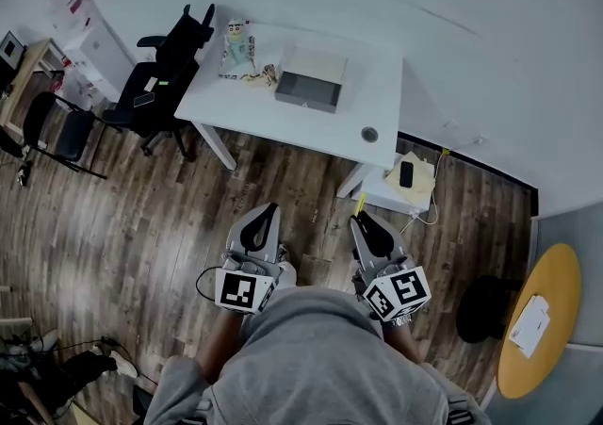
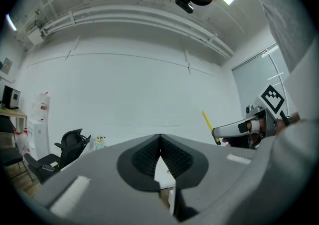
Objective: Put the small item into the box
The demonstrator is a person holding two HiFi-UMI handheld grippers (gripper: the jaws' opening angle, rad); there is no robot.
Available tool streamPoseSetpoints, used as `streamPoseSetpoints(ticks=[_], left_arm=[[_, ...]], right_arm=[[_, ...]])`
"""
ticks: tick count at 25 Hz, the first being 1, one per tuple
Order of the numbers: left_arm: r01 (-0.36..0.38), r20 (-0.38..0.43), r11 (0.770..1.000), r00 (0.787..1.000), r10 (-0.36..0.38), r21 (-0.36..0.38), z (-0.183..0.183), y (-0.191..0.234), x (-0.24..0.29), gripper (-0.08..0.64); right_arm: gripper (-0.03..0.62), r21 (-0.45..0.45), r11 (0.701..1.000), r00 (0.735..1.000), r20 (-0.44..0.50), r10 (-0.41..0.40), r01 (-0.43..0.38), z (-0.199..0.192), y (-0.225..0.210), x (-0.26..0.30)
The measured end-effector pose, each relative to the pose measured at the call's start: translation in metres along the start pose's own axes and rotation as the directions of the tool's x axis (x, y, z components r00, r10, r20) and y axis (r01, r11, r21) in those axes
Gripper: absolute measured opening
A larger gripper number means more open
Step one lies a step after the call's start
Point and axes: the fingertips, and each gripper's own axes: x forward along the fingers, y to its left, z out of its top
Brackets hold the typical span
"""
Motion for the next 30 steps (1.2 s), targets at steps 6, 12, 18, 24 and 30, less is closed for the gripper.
streamPoseSetpoints(ticks=[6, 12, 18, 24, 30], left_arm=[[0.035, 0.006, 0.999, 0.999, -0.035, -0.010, -0.003, 0.036, 0.026, 0.003], [0.080, 0.017, 0.997, 0.997, -0.080, -0.010, -0.003, 0.061, 0.046, 0.003], [0.073, 0.009, 0.997, 0.997, -0.073, -0.016, -0.007, 0.090, 0.056, 0.003], [0.070, 0.000, 0.997, 0.998, -0.070, -0.032, -0.013, 0.107, 0.060, 0.003], [0.064, -0.015, 0.997, 0.998, -0.064, -0.032, -0.017, 0.118, 0.068, 0.003]], right_arm=[[0.081, 0.002, 0.999, 0.999, 0.000, -0.042, 0.042, 0.004, -0.002, 0.038], [0.081, 0.014, 0.997, 0.997, 0.008, -0.074, 0.074, 0.004, -0.001, 0.072], [0.081, 0.005, 0.997, 0.997, 0.007, -0.074, 0.073, 0.004, 0.005, 0.099], [0.081, 0.012, 0.996, 0.996, -0.007, -0.086, 0.086, -0.002, 0.006, 0.114], [0.081, 0.024, 0.996, 0.996, -0.031, -0.089, 0.090, -0.002, -0.001, 0.129]])
